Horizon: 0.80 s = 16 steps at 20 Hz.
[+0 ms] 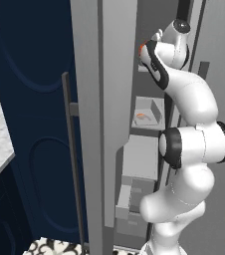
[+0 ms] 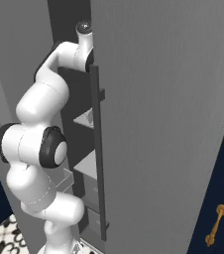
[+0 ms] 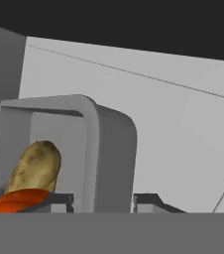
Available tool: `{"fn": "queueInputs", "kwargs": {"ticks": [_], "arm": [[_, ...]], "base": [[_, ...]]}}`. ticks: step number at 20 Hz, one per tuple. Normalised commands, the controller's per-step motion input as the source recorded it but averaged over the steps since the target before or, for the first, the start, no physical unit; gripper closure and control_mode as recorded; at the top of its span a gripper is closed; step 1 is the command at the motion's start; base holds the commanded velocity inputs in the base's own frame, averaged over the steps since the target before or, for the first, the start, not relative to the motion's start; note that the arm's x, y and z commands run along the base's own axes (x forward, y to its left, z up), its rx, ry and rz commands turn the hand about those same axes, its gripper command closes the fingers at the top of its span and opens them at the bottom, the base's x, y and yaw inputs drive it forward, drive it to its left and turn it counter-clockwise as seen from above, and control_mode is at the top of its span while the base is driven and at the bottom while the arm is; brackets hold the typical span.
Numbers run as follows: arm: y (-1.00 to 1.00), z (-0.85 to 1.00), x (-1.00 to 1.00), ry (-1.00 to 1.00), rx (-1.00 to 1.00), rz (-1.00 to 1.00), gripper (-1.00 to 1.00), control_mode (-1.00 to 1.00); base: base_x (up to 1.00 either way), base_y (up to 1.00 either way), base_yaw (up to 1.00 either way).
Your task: Take the meat container that has the shrimp and place it on the second highest rack of the freezer. Then take the vegetable container that has the potato and squash and place it on the highest rack of the freezer.
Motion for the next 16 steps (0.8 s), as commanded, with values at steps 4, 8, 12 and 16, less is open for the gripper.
{"fn": "queueInputs", "kwargs": {"ticks": [4,8,12,16], "arm": [[0.0,0.0,-0.12,-0.03,0.0,0.0,-1.0,-1.0],[0.0,0.0,-0.77,-0.16,0.0,0.0,-1.0,-1.0],[-0.01,0.0,-0.95,-0.21,0.0,0.0,-1.0,-1.0],[0.11,0.0,-1.0,-0.08,0.0,0.05,-1.0,-1.0]], "base": [[0.0,0.0,0.0],[0.0,0.0,0.0],[0.0,0.0,0.0],[0.0,0.0,0.0]]}}
